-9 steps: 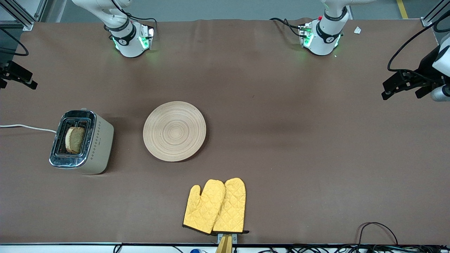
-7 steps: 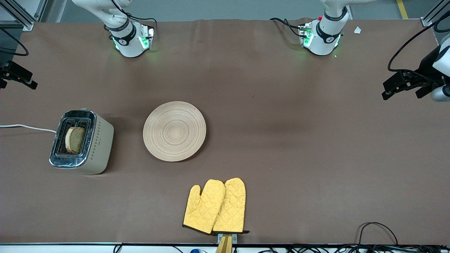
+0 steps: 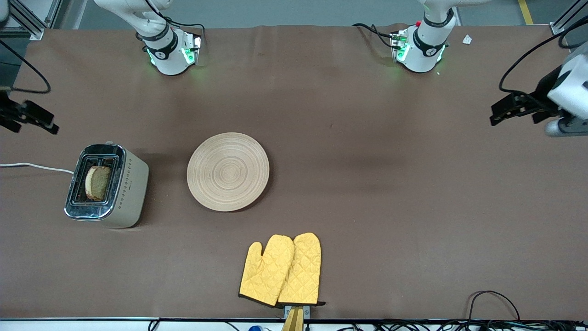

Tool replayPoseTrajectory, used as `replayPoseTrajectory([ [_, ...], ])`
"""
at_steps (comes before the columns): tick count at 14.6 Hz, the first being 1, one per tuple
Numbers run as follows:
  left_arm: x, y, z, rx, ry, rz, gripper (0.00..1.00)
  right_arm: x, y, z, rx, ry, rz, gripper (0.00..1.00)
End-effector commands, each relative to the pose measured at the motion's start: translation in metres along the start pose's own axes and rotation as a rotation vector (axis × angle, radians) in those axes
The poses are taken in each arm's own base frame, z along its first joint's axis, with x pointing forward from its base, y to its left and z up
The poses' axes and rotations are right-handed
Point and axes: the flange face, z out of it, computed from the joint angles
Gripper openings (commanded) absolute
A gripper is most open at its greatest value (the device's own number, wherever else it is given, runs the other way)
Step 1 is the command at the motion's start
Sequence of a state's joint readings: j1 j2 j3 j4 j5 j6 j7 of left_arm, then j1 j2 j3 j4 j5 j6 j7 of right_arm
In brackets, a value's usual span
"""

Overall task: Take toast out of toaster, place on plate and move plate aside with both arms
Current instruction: 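Move the right gripper to the toaster while the left gripper approaches the plate, then pull the toast up with the right gripper while the left gripper grips the plate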

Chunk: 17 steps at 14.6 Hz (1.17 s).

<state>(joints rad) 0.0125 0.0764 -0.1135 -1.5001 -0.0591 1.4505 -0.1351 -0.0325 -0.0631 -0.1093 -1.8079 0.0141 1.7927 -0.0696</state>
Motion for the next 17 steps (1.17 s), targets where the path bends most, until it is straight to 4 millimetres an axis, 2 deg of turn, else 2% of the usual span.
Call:
replayPoseTrajectory([
  [1, 0.03, -0.001, 0.06, -0.152, -0.14, -0.008, 1.0, 0.015, 0.003, 0.047, 0.01, -0.04, -0.004, 1.0],
  [4, 0.071, 0.03, 0.135, -0.315, -0.224, -0.013, 1.0, 0.035, 0.005, 0.109, 0.001, -0.098, -0.005, 1.0],
  [6, 0.093, 0.063, 0.188, -0.405, -0.266, -0.012, 1.0, 0.044, 0.006, 0.141, -0.005, -0.11, -0.001, 1.0],
  [8, 0.106, 0.1, 0.231, -0.488, -0.281, -0.008, 1.0, 0.049, 0.007, 0.162, -0.008, -0.122, -0.001, 1.0],
  [10, 0.117, 0.131, 0.28, -0.579, -0.311, -0.03, 1.0, 0.052, 0.007, 0.172, -0.01, -0.124, -0.002, 1.0],
  [11, 0.118, 0.148, 0.295, -0.647, -0.324, -0.041, 1.0, 0.053, 0.007, 0.176, -0.012, -0.127, -0.003, 0.94],
  [13, 0.119, 0.179, 0.327, -0.745, -0.324, -0.032, 1.0, 0.056, 0.007, 0.186, -0.015, -0.13, -0.004, 0.45],
  [14, 0.119, 0.193, 0.348, -0.794, -0.325, -0.037, 1.0, 0.059, 0.009, 0.194, -0.017, -0.121, -0.001, 0.3],
  [15, 0.114, 0.214, 0.361, -0.831, -0.324, -0.026, 1.0, 0.06, 0.011, 0.201, -0.019, -0.123, 0.004, 0.1],
  [16, 0.107, 0.238, 0.377, -0.847, -0.298, 0.023, 1.0, 0.06, 0.011, 0.203, -0.019, -0.124, 0.004, 0.02],
  [17, 0.101, 0.258, 0.395, -0.86, -0.281, 0.06, 1.0, 0.059, 0.016, 0.204, -0.018, -0.132, 0.011, 0.01],
])
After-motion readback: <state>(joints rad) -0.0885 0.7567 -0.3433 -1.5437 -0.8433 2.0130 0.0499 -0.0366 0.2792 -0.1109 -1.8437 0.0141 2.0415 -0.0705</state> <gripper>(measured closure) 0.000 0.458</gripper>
